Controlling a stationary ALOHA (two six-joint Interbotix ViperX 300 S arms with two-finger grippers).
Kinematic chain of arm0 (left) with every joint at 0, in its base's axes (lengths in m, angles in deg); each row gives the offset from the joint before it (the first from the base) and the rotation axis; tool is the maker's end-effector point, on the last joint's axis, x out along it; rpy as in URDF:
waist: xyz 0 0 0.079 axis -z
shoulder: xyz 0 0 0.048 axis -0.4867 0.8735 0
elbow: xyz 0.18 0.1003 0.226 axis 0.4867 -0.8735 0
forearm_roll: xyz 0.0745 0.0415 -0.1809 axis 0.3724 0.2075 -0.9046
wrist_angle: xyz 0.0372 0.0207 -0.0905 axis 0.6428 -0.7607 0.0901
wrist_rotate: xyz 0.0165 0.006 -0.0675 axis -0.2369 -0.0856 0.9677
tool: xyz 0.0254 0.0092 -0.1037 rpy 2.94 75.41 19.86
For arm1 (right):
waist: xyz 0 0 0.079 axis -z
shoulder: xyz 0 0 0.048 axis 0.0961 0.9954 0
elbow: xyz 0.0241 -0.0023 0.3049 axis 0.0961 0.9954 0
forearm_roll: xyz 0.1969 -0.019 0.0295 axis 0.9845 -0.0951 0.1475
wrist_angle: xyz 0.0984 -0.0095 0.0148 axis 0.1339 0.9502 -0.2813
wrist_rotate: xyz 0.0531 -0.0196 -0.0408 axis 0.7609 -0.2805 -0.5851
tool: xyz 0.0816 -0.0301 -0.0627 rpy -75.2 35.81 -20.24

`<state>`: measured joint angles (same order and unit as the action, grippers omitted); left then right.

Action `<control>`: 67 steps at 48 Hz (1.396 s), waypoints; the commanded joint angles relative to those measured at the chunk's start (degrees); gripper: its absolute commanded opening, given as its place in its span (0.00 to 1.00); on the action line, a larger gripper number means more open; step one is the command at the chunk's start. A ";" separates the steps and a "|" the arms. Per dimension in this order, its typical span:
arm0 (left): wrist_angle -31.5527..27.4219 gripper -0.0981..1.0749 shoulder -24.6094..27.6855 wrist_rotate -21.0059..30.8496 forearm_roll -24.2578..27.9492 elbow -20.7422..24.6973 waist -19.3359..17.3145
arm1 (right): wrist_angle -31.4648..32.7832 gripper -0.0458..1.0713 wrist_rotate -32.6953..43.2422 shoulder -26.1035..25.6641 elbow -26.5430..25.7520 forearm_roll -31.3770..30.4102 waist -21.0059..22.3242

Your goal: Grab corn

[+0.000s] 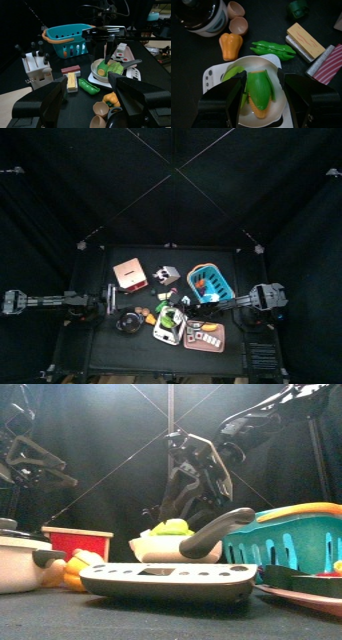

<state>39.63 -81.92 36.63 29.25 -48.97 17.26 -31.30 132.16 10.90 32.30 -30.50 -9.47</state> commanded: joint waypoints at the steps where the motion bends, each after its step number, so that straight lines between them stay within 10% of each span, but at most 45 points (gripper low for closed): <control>1: 0.18 0.92 1.05 -0.09 0.09 1.67 0.09 | 2.02 0.82 -0.09 -2.46 -0.44 0.18 -0.79; 67: -2.02 0.92 1.05 -0.09 -0.09 1.32 -1.41 | 6.06 0.82 -0.09 1.49 -0.62 1.93 -4.13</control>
<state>37.43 -81.22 36.55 29.25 -48.97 16.03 -25.06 132.16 13.10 32.30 -28.74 -13.69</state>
